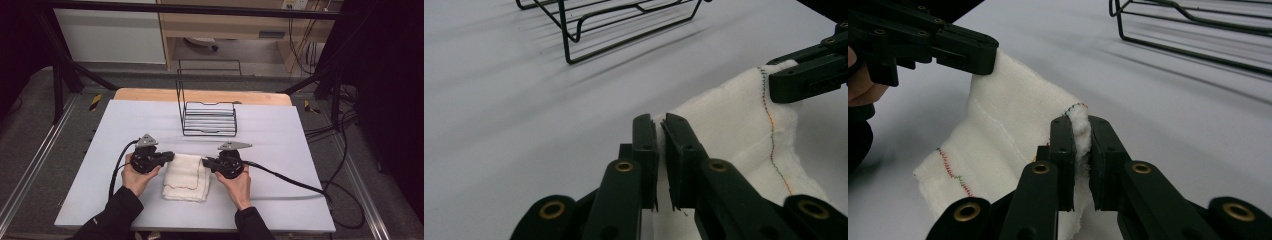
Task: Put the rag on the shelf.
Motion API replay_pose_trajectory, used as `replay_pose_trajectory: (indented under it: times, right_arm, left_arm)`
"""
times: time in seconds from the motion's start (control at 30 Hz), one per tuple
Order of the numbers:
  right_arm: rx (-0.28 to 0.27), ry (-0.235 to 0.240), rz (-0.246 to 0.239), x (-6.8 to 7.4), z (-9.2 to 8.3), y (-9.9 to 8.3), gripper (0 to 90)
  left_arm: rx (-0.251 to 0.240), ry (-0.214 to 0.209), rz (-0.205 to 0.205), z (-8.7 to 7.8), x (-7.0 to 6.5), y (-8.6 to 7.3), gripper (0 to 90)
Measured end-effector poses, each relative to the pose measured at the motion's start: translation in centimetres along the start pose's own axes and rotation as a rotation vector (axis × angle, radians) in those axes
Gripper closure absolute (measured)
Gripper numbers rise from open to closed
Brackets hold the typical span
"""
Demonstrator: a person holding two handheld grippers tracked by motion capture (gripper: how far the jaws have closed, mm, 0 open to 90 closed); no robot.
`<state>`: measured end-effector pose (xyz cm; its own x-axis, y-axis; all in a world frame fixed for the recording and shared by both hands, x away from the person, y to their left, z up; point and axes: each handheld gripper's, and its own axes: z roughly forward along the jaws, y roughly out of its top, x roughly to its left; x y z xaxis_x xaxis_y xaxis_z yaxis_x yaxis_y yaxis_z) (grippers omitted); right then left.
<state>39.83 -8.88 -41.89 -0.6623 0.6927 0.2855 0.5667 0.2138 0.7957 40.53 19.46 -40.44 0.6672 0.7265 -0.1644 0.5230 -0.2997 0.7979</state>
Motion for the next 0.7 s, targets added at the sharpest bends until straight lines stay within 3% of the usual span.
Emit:
replay_pose_trajectory:
  times: [0.33, 0.7]
  right_arm:
    - [-0.064, 0.006, -0.052, 1.1, -1.6, 1.1, 82.5]
    - [-0.112, 0.003, -0.104, 2.0, -3.2, 2.2, 82.6]
  left_arm:
    - [-0.064, 0.006, 0.026, -2.1, -0.9, 0.8, 83.9]
    - [-0.126, 0.002, 0.025, -3.8, -1.9, 1.5, 84.0]
